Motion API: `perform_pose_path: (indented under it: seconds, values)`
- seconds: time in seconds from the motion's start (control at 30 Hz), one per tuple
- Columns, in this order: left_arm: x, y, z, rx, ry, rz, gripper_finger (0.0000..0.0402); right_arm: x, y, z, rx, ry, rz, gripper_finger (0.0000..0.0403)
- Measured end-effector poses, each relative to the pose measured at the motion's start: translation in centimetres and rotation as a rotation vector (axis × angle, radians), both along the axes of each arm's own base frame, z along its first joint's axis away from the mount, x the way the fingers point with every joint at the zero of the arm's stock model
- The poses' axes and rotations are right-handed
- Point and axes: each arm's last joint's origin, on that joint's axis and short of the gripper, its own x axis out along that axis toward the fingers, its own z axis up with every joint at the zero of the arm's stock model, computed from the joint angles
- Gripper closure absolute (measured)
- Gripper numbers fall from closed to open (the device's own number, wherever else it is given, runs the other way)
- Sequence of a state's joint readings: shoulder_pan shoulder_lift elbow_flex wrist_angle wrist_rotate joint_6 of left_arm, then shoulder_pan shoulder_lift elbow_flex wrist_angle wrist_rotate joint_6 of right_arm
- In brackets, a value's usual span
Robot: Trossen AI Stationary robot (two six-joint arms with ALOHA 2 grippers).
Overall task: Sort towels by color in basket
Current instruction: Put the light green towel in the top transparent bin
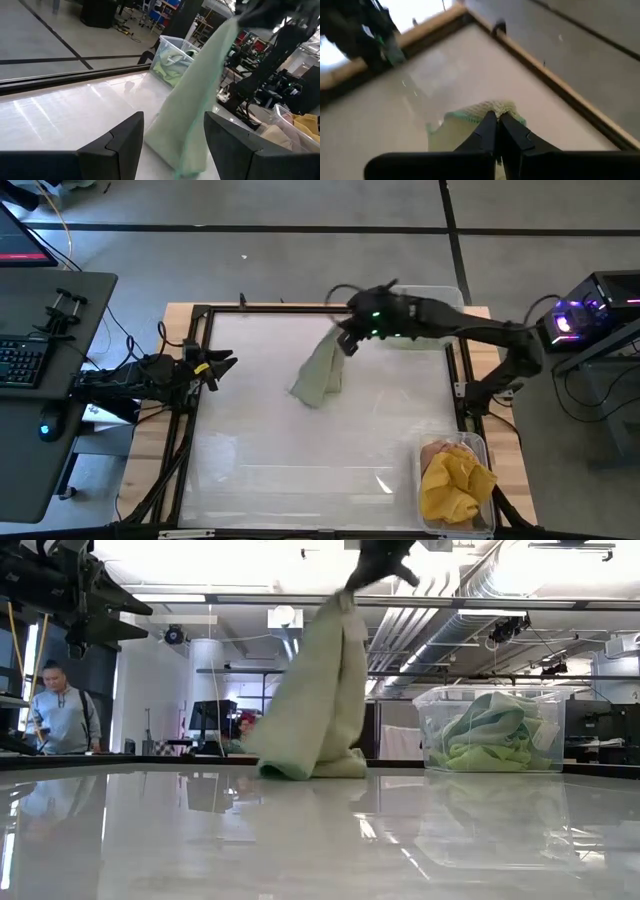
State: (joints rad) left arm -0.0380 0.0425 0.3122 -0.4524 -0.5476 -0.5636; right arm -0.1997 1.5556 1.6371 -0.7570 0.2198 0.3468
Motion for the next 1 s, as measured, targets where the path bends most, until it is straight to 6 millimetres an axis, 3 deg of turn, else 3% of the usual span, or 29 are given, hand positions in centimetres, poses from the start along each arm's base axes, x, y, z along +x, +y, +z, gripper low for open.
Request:
perform_pose_path:
  seconds: [0.3, 0.47, 0.6, 0.8, 0.9, 1.0]
  values:
    - [0.0, 0.0, 0.0, 0.000, 0.000, 0.000, 0.0207, 6.7, -0.2, -9.5, 0.122, 0.262, 0.197, 0.0391]
    - [0.0, 0.0, 0.0, 0.000, 0.000, -0.001, 0.0207, 8.5, 0.7, -13.7, 0.229, 0.360, 0.279, 0.0334]
    - [0.0, 0.0, 0.0, -0.001, 0.000, -0.001, 0.0207, 8.7, 1.0, -13.5, 0.331, 0.319, 0.345, 0.0260]
    - [0.0, 0.0, 0.0, -0.001, 0.000, -0.002, 0.0207, 7.9, 1.7, -11.0, 0.342, 0.225, 0.488, 0.0158]
    - [0.0, 0.0, 0.0, -0.001, 0.001, -0.002, 0.0207, 7.7, 1.6, -10.6, 0.289, 0.235, 0.449, 0.0132]
    - [0.0, 0.0, 0.0, -0.001, 0.002, -0.002, 0.0207, 7.5, 0.7, -10.7, 0.152, 0.285, 0.287, 0.0125]
